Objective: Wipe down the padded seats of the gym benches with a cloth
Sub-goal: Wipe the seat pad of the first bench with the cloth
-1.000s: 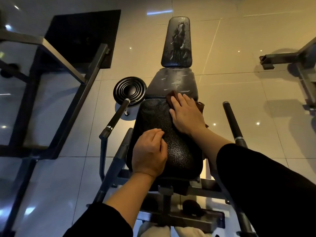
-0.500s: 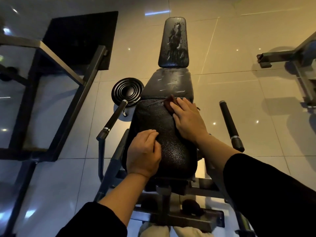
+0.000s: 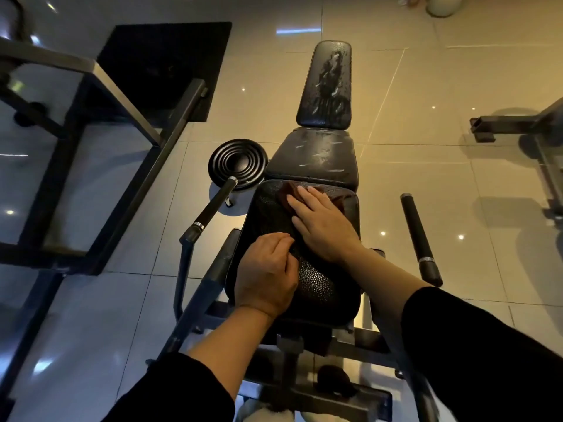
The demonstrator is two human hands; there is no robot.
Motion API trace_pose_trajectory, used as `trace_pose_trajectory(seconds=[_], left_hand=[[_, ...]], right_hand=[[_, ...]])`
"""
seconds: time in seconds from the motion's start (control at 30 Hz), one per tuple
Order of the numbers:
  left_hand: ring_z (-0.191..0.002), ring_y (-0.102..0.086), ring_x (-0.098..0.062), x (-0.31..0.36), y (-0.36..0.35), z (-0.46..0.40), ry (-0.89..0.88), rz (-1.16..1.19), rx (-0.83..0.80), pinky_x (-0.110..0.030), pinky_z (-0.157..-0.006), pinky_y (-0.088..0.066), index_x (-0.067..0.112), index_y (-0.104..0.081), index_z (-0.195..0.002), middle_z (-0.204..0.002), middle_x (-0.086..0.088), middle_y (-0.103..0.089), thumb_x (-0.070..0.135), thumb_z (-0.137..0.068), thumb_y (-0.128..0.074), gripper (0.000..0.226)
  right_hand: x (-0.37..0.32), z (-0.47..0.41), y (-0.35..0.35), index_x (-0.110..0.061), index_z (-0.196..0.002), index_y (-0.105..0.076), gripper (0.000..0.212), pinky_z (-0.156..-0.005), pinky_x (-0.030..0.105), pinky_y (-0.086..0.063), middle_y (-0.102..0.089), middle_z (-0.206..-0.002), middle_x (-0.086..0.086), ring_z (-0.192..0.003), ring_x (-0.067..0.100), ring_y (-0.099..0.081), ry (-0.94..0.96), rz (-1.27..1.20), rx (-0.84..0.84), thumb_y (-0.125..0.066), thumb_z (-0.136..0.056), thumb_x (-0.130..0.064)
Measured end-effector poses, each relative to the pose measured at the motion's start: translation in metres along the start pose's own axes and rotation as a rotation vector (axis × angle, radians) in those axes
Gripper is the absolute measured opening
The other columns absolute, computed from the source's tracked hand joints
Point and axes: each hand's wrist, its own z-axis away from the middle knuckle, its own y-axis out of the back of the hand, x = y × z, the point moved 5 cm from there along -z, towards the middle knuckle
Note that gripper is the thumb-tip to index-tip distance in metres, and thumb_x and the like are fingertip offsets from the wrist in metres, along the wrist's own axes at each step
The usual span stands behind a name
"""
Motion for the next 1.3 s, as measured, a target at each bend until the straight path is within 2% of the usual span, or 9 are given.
trace_pose_trajectory(seconds=[0.1, 0.3, 0.43, 0.6, 0.8, 0.87, 1.03, 1.17, 1.3], left_hand=[[-0.092, -0.067, -0.023, 0.001, 0.001, -0.001, -0.002, 0.019, 0.004, -0.031, -0.084, -0.053, 0.004, -0.071, -0.103, -0.101, -0.010, -0.071, 0.022, -0.086, -0.042, 0.038], [-0.095, -0.065, -0.021, -0.001, 0.010, 0.003, 0.010, 0.070, 0.114, -0.031, -0.086, -0.054, 0.004, -0.070, -0.103, -0.101, -0.010, -0.070, 0.018, -0.085, -0.044, 0.035], [-0.102, -0.059, -0.014, -0.023, 0.033, 0.014, 0.185, 0.130, 0.260, -0.017, -0.092, -0.042, 0.008, -0.067, -0.110, -0.108, -0.006, -0.068, 0.016, -0.088, -0.049, 0.029], [-0.110, -0.058, -0.018, -0.054, 0.044, 0.050, 0.281, 0.122, 0.167, -0.034, -0.093, -0.052, 0.011, -0.063, -0.117, -0.116, -0.005, -0.064, 0.015, -0.092, -0.058, 0.026], [-0.110, -0.056, -0.015, -0.047, 0.040, 0.071, 0.330, 0.129, 0.154, -0.019, -0.090, -0.042, 0.012, -0.063, -0.117, -0.117, -0.003, -0.062, 0.008, -0.088, -0.064, 0.029], [-0.109, -0.056, -0.016, -0.040, 0.038, 0.072, 0.331, 0.121, 0.167, -0.022, -0.089, -0.047, 0.012, -0.063, -0.115, -0.116, -0.002, -0.062, 0.008, -0.088, -0.064, 0.027], [-0.106, -0.058, -0.021, -0.022, 0.033, 0.074, 0.253, 0.076, 0.170, -0.038, -0.086, -0.056, 0.008, -0.064, -0.109, -0.113, -0.007, -0.063, 0.001, -0.085, -0.065, 0.026], [-0.108, -0.057, -0.020, -0.004, 0.023, 0.073, 0.190, 0.057, 0.169, -0.036, -0.094, -0.050, 0.009, -0.066, -0.109, -0.114, -0.007, -0.062, 0.008, -0.087, -0.059, 0.024], [-0.111, -0.050, -0.014, 0.012, 0.013, 0.075, 0.140, 0.073, 0.170, -0.038, -0.100, -0.044, 0.009, -0.066, -0.110, -0.114, -0.007, -0.063, 0.013, -0.086, -0.054, 0.027]], right_hand=[[0.011, 0.007, 0.004, -0.024, -0.153, -0.024, 0.050, -0.119, 0.029, -0.002, -0.017, -0.162, 0.003, -0.149, 0.020, -0.008, 0.025, -0.014, 0.026, -0.032, -0.104, -0.034], [0.005, -0.010, 0.003, -0.021, -0.154, -0.021, 0.051, -0.120, 0.036, -0.004, -0.015, -0.161, 0.007, -0.149, 0.025, -0.006, -0.100, 0.021, 0.005, -0.029, -0.105, -0.035], [-0.019, -0.037, -0.003, -0.019, -0.154, -0.020, 0.051, -0.121, 0.039, -0.003, -0.014, -0.162, 0.009, -0.149, 0.027, -0.005, -0.073, 0.008, -0.032, -0.029, -0.105, -0.033], [-0.070, -0.052, -0.014, -0.018, -0.149, -0.033, 0.047, -0.121, 0.042, -0.007, -0.021, -0.160, 0.007, -0.148, 0.028, -0.011, 0.077, 0.021, -0.063, -0.034, -0.104, -0.028], [-0.107, -0.028, -0.023, -0.016, -0.142, -0.047, 0.042, -0.122, 0.041, -0.006, -0.029, -0.156, 0.005, -0.148, 0.025, -0.012, 0.183, 0.039, -0.079, -0.034, -0.104, -0.029], [-0.111, -0.012, -0.023, -0.017, -0.143, -0.045, 0.042, -0.122, 0.040, -0.005, -0.028, -0.157, 0.005, -0.148, 0.023, -0.012, 0.216, 0.017, -0.065, -0.034, -0.104, -0.029], [-0.086, 0.020, -0.019, -0.025, -0.153, -0.025, 0.049, -0.122, 0.040, -0.009, -0.015, -0.162, -0.002, -0.150, 0.018, -0.003, 0.183, -0.031, -0.062, -0.030, -0.104, -0.032], [-0.038, 0.040, -0.006, -0.026, -0.153, -0.024, 0.049, -0.120, 0.035, -0.006, -0.015, -0.162, -0.003, -0.150, 0.017, -0.004, 0.033, 0.005, 0.012, -0.027, -0.105, -0.035], [-0.005, 0.058, 0.003, -0.025, -0.153, -0.024, 0.049, -0.121, 0.037, -0.007, -0.014, -0.162, -0.001, -0.150, 0.018, -0.003, -0.070, -0.010, 0.028, -0.028, -0.105, -0.034]])
